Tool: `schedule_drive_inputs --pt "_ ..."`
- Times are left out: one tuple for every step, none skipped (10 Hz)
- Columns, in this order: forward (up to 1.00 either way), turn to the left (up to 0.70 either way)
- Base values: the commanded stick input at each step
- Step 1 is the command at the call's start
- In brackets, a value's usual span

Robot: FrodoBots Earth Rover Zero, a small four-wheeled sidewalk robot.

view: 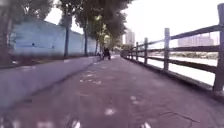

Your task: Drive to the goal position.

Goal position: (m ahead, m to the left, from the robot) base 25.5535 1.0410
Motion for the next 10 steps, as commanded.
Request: schedule_drive_inputs --pt "0.85 -0.26" --pt "0.85 -0.06" --pt "0.85 0.0" --pt "0.85 0.0" --pt "0.85 0.0" --pt "0.85 0.0" --pt "0.85 0.0" --pt "0.85 0.0" --pt "0.85 0.0" --pt "0.85 0.0"
